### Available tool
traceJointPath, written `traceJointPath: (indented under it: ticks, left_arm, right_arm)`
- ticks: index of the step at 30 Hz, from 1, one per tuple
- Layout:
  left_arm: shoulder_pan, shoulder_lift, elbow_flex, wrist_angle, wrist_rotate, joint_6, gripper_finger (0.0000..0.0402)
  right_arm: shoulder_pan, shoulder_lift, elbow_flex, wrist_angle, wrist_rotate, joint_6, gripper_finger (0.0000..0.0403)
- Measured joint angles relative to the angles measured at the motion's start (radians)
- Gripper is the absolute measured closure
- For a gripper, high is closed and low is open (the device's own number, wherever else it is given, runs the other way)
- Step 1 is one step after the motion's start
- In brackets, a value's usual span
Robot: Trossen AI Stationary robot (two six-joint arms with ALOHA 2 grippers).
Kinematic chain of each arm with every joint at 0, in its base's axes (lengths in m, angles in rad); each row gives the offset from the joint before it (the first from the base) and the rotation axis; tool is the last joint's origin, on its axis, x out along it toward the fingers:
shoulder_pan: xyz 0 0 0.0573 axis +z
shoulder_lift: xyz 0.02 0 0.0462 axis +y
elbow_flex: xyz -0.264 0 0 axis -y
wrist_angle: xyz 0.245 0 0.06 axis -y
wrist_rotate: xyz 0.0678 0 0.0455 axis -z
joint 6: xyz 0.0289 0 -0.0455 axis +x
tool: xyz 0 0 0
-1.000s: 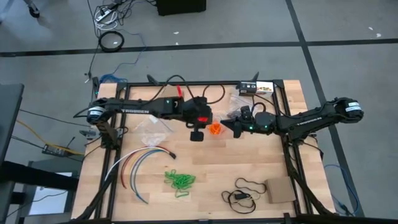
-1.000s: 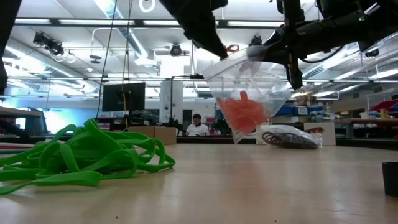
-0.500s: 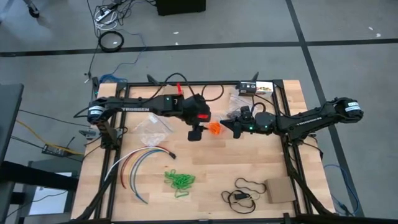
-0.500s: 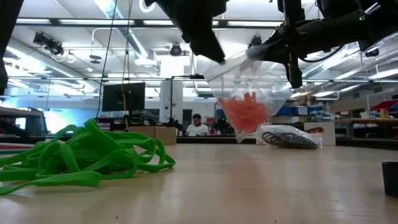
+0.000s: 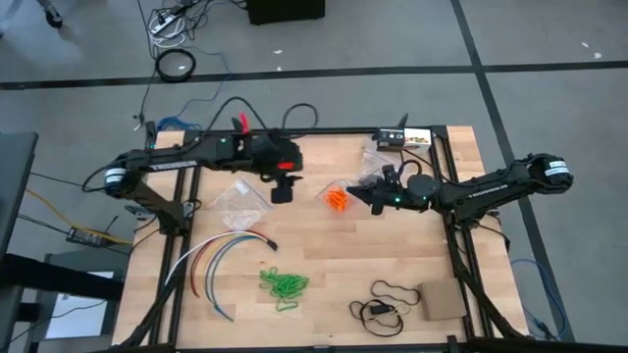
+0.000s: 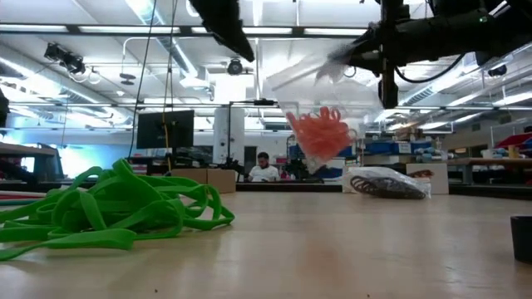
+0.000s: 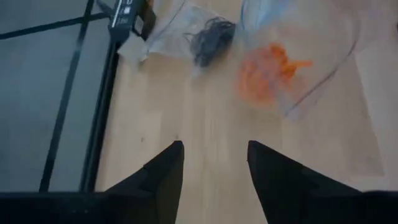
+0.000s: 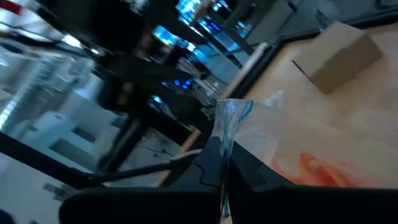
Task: Sort rubber bands
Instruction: Close the transparent zip bag
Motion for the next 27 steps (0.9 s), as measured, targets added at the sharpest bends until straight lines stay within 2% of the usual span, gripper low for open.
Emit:
traceJointPath:
  ticks: [3, 10, 13, 16, 22, 27]
  left_arm:
    - [0.003, -0.086, -0.161, 0.134, 0.05, -0.02, 0.0225]
    - [-0.001, -0.284, -0.561, 0.675, 0.117, -0.131, 0.0235]
    - [-0.003, -0.327, -0.705, 0.944, 0.127, -0.187, 0.0236]
    - [-0.009, -0.319, -0.826, 1.192, 0.127, -0.227, 0.0236]
    - [-0.042, -0.245, -0.952, 1.582, 0.125, -0.223, 0.0236]
    - [-0.074, -0.186, -0.955, 1.693, 0.124, -0.118, 0.0236]
  right_arm:
    - [0.0, 0.0, 0.0, 0.044, -0.002, 0.025, 0.0399]
    - [0.0, 0.0, 0.0, 0.084, -0.002, 0.069, 0.0399]
    - [-0.002, 0.0, 0.0, 0.119, -0.002, 0.072, 0.0399]
    - [-0.002, 0.0, 0.0, 0.158, -0.001, 0.072, 0.0399]
    - [-0.002, 0.0, 0.0, 0.183, 0.012, 0.095, 0.0399]
    - [-0.003, 0.0, 0.0, 0.221, 0.048, 0.104, 0.0399]
